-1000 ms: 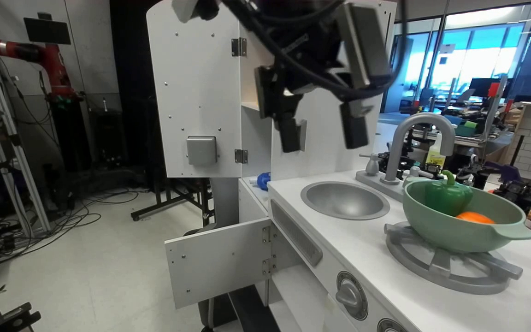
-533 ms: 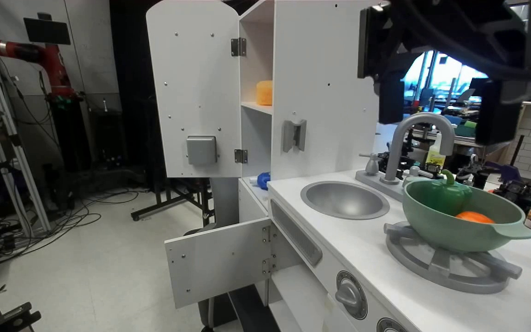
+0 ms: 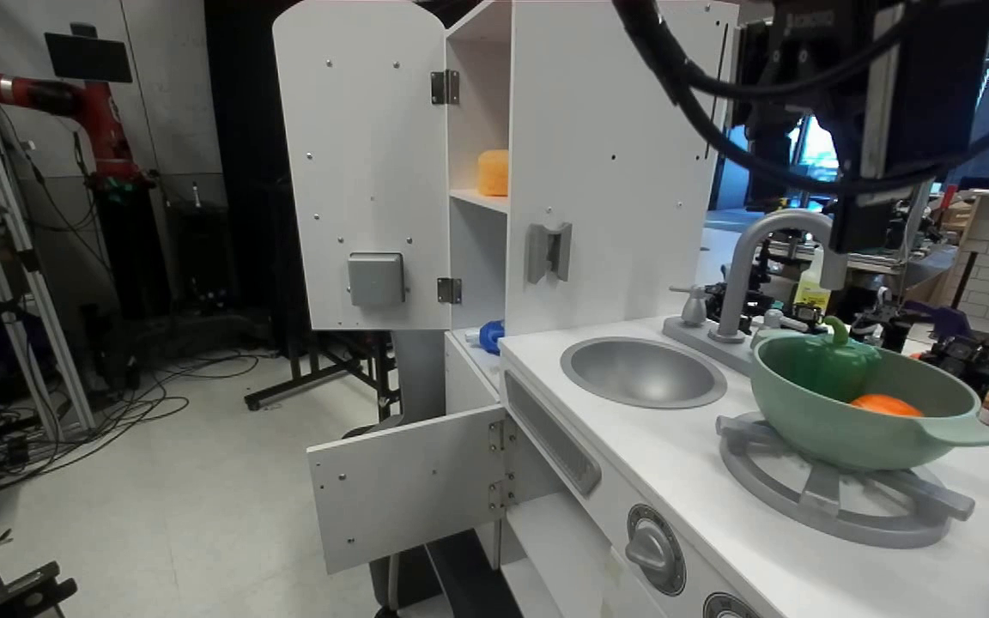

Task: Open top cabinet door then put the blue container and the green pepper in the bottom compartment of the top cabinet respectively

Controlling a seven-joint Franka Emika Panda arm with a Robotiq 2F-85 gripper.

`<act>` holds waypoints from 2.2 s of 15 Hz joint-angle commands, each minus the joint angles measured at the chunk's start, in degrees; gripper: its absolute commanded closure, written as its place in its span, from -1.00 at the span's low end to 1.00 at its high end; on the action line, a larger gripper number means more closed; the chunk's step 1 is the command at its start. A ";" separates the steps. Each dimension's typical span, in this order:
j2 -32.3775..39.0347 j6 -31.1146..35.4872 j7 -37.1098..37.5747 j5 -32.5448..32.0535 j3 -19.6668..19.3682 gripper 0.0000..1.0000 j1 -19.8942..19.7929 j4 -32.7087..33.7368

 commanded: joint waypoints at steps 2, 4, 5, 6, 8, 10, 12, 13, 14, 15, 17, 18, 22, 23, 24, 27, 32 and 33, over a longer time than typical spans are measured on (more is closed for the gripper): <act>8.60 -1.45 5.87 3.08 -0.61 -1.00 -0.31 8.70; 11.90 -2.18 8.05 4.90 -0.37 -1.00 -1.06 11.66; 14.00 -2.51 8.31 6.16 -0.09 -1.00 -1.85 13.47; 15.60 -2.00 9.07 7.25 0.01 -1.00 -2.46 14.59; 17.67 -2.99 11.31 8.20 -0.13 -1.00 -2.61 17.40; 20.26 -2.24 11.80 9.55 0.29 -1.00 -3.81 19.47; 21.77 -2.06 12.58 10.28 0.40 -1.00 -4.20 21.18; 22.44 -2.10 12.94 10.41 0.49 -1.00 -4.37 21.97; 22.64 -2.77 13.63 10.16 0.38 -1.00 -4.00 22.80; 23.34 -2.27 13.24 10.41 0.66 -1.00 -4.37 23.17; 23.45 -3.17 14.09 9.85 0.59 -1.00 -3.77 24.16; 24.38 -2.99 13.53 10.18 1.02 -1.00 -4.28 24.81; 25.85 -5.01 13.24 10.11 1.58 -1.00 -4.48 27.18; 25.86 -6.30 13.81 9.75 1.44 -1.00 -4.08 27.94; 26.12 -6.92 13.80 9.75 1.51 -1.00 -4.14 28.37; 26.96 -9.48 13.99 9.49 1.43 -1.00 -4.25 30.22; 27.46 -13.56 14.86 8.83 0.85 -1.00 -4.41 31.96; 27.33 -14.36 15.18 8.68 0.74 -1.00 -4.35 32.24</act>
